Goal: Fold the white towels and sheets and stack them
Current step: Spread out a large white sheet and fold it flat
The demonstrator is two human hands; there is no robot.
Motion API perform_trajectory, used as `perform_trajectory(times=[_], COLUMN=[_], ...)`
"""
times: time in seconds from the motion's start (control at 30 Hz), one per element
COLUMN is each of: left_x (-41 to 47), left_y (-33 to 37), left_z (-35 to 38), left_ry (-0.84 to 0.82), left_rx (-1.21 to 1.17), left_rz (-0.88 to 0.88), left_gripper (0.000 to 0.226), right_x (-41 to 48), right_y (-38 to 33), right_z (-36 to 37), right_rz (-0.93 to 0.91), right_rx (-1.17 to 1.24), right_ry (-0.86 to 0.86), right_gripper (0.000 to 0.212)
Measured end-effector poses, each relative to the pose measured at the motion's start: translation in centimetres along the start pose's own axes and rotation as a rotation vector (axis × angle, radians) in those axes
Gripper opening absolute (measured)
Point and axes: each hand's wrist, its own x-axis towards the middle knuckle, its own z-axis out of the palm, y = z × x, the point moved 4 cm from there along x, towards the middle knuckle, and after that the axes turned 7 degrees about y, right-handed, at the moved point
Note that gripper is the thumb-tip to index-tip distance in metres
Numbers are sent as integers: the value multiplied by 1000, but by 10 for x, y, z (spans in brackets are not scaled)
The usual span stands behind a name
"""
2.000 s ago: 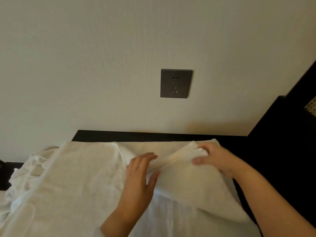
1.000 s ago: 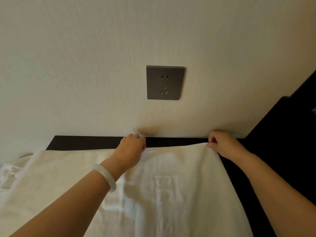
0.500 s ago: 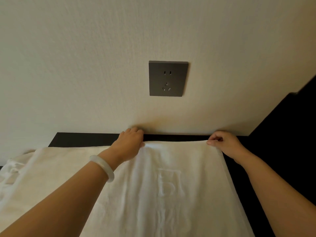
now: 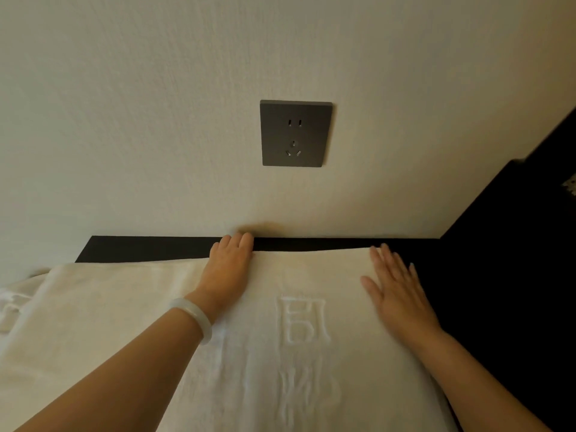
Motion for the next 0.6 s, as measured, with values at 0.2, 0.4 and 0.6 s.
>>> perform_trajectory(times=[0.2, 0.4, 0.6], left_x=[-1, -39, -94], left_y=[3, 25, 38], left_z=[0, -32, -1], left_ry=[-20, 45, -321], left_rx=[56, 151, 177], left_rz=[24, 21, 126], left_gripper=[20, 36, 66], right_x=[-6, 19, -19], right_y=[-47, -14, -65], right_z=[-4, -7, 16], right_rz=[-264, 81, -350], right_rx=[-3, -116, 14], right_ry=[150, 24, 36], right_gripper=[68, 66, 67])
